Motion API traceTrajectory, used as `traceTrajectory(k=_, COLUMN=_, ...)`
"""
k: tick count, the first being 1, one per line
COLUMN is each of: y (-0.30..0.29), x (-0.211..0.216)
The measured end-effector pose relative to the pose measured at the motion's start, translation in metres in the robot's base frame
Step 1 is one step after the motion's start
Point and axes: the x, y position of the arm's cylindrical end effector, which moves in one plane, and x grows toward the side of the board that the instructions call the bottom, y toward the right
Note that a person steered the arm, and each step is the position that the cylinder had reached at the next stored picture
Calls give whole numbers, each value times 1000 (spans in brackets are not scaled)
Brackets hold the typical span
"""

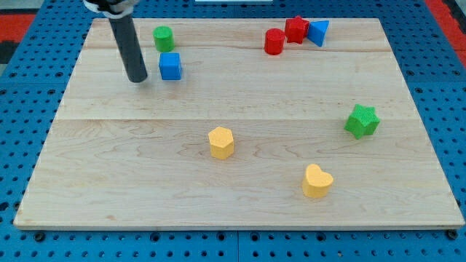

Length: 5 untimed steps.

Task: Move the blue cube into the red circle

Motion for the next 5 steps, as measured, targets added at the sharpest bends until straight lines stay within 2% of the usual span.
traceTrajectory(k=2, y=-14, x=-45)
traceTrajectory(k=3, y=-18, x=-49)
traceTrajectory(k=5, y=24, x=8)
